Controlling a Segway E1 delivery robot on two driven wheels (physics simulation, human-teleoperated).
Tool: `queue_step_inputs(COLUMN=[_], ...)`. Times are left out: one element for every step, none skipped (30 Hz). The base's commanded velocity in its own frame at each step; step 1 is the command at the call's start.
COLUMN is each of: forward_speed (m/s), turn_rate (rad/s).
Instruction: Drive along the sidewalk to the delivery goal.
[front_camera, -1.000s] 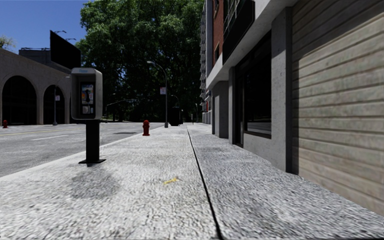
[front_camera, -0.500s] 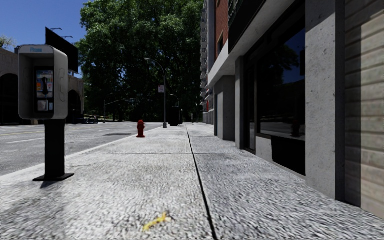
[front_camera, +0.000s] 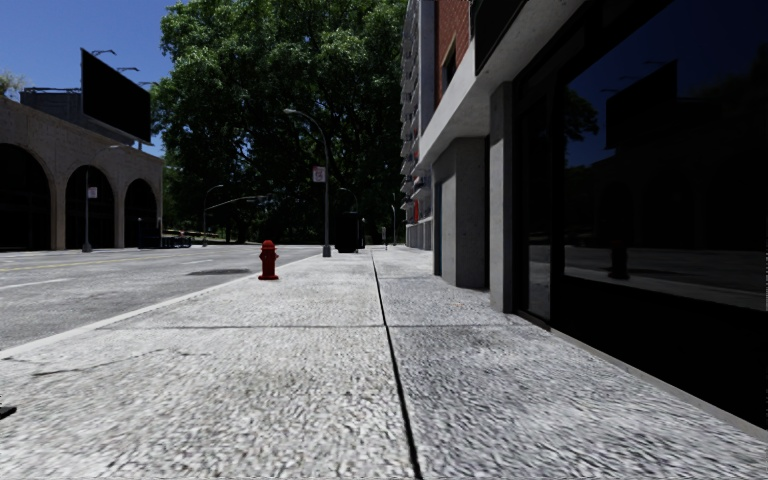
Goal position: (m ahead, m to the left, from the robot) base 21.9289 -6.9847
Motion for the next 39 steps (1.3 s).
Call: queue_step_inputs(forward_speed=[2.0, 2.0, 2.0, 2.0, 2.0, 2.0, 2.0, 2.0, 2.0, 2.0, 2.0, 2.0, 2.0, 2.0, 2.0, 2.0, 2.0, 2.0, 2.0, 2.0, 1.96, 1.93, 1.93, 1.92, 1.91, 1.93, 1.98, 1.98, 2.0, 2.0, 2.0, 2.0, 2.0, 2.0, 2.0, 2.0, 2.0, 2.0, 2.0], turn_rate=[0.0, 0.0, 0.0, 0.0, 0.0, 0.0, 0.0, 0.0, 0.0, 0.0, 0.0, 0.0, 0.0, 0.0, 0.0, 0.0, 0.0, 0.0, 0.0, 0.0, 0.0, 0.0, 0.0, 0.0, 0.0, 0.0, 0.0, 0.0, 0.0, 0.0, 0.0, 0.0, 0.0, 0.0, 0.0, 0.0, 0.0, 0.0, 0.0])
